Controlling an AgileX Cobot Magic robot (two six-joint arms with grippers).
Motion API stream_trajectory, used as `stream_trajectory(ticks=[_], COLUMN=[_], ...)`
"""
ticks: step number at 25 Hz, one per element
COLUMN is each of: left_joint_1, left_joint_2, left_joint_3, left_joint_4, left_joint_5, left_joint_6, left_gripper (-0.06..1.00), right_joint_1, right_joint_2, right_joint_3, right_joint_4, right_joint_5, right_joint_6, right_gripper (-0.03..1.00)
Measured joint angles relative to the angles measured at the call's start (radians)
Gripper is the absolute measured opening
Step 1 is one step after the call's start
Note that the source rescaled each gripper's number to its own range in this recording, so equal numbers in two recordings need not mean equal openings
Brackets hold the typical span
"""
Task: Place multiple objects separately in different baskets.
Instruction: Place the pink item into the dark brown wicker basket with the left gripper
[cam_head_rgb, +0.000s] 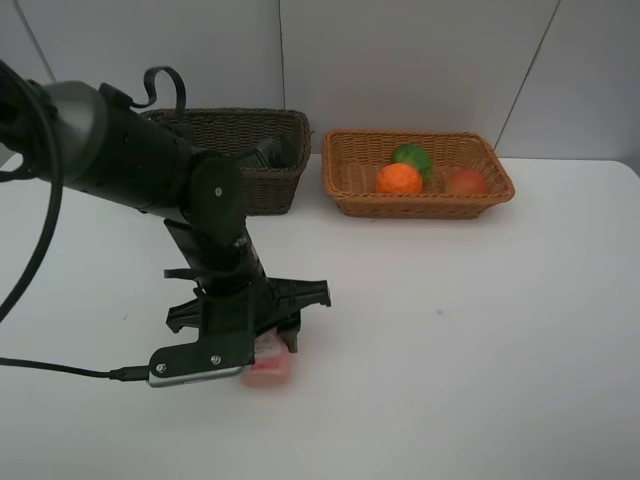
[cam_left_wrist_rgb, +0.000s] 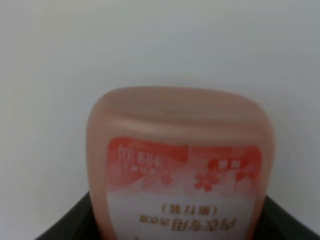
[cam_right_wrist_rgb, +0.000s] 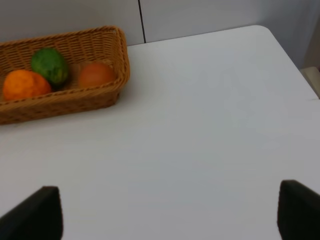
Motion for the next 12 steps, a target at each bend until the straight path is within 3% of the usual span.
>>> stream_trajectory(ticks=[2,5,12], left_joint_1=[0.020,0.055,0.155], left_joint_2=[-0.024,-0.037,-0.037], left_joint_3=[-0.056,-0.137,-0.331], left_joint_4=[-0.071,-0.156,-0.253], left_joint_5=[0.050,0.091,0.120], left_joint_6=[-0.078,-0.274,-0.997], left_gripper=[0.64,0.64,0.64], right_joint_1=[0.000,0.000,0.000], right_joint_2=[0.000,0.000,0.000], right_joint_3=[0.000,0.000,0.000], right_joint_4=[0.000,0.000,0.000], right_joint_5=[0.000,0.000,0.000], right_joint_6=[0.000,0.000,0.000], right_gripper=[0.87,0.87,0.87])
